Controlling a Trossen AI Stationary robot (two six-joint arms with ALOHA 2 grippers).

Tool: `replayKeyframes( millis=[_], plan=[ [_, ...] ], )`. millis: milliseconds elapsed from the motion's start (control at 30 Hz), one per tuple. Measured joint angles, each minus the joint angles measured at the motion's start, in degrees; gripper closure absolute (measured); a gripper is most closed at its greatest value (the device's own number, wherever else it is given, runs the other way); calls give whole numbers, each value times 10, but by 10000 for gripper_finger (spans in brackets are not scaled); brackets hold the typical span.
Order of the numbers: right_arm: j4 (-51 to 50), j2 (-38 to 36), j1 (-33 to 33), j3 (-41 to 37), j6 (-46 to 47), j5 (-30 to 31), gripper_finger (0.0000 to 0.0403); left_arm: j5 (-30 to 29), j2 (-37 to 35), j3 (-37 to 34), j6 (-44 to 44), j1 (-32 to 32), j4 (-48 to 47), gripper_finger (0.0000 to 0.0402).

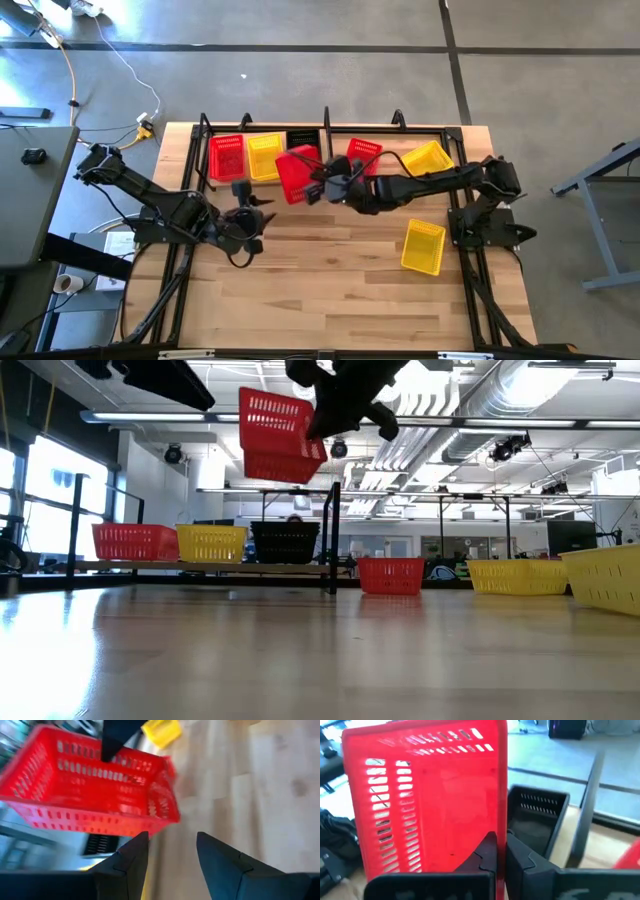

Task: Stack baskets on shelf by color
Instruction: Stack the bottom red bin on top of the red bin on the shelf

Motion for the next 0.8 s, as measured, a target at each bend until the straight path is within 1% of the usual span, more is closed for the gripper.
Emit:
replayKeyframes(
  millis=[100,167,433,600,800],
  plan=[
    [34,0,-8,0,-26,1,403,-32,0,0,46,4,19,243],
    [55,0,-14,0,-42,3,403,-42,0,0,76,6,39,243],
    [109,0,-35,0,-88,1,403,-44,0,0,190,21,113,243],
    [112,0,-36,0,-102,-1,403,-43,12,0,227,49,133,243],
    [115,0,-34,0,-114,-1,403,-42,50,0,236,75,146,243]
  ],
)
